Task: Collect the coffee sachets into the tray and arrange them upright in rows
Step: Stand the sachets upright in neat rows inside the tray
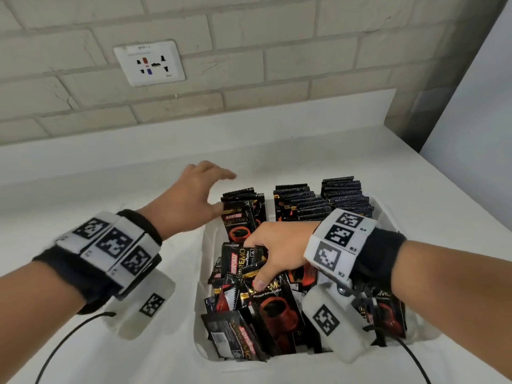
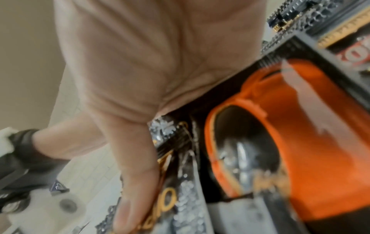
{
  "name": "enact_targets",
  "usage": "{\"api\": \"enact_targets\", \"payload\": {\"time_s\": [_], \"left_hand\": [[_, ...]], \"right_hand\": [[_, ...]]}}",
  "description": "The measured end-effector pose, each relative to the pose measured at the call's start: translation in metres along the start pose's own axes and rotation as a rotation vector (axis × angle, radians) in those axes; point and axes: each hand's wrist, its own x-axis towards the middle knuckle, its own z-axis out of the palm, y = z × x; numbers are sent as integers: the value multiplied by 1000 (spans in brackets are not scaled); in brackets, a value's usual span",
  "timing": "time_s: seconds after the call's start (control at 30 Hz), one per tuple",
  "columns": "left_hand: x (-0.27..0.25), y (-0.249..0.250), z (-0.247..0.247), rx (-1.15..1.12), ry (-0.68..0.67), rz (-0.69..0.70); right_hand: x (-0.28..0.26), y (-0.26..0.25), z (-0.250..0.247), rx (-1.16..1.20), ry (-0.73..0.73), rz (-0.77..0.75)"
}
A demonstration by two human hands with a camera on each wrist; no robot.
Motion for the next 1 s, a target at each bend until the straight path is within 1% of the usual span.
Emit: {"api": "enact_targets", "payload": {"time_s": [0.03,0.07,0.1,0.17,0.2,0.23,0.27,0.33,0.43,0.5,0.6,0.63,0.7,0.77,0.87,0.93,1.0], "left_hand": [[-6,-3,-2,-9,22,39],[-11,-7,-2,3,-15,78],[-16,-10,1,36,-107,106],[-25,-11,10,159,-357,132],[-27,-10,16,225,-452,158],[-27,-9,22,284,-510,194],[-27,-6,27,345,-533,232],[-26,-3,34,460,-520,289],[-26,1,42,573,-488,335],[-26,3,45,562,-478,345],[-23,3,43,451,-445,335],[-20,3,39,401,-447,312],[-12,3,31,308,-434,219],[-1,3,22,256,-343,141],[12,3,16,251,-174,99],[16,3,19,258,-127,65],[17,2,23,265,-115,24]], "right_hand": [[-1,-1,0,-1,4,0],[-2,-1,-1,3,7,-1],[-3,-2,0,12,7,-1],[-5,-1,1,49,3,-11],[-6,-1,2,65,-12,-10],[-6,-1,3,69,-21,-6],[-6,-2,3,64,-22,-4],[-6,-2,5,39,-15,-10],[-6,-1,7,-3,-10,-4],[-6,1,7,-13,-17,-1],[-5,2,8,-17,-24,5],[-6,3,7,-32,-23,8],[-6,4,7,-52,-13,8],[-6,4,8,-49,-4,-10],[-5,3,8,-65,-3,-4],[-5,2,8,-53,-25,11],[-5,0,7,-29,-59,9]]}}
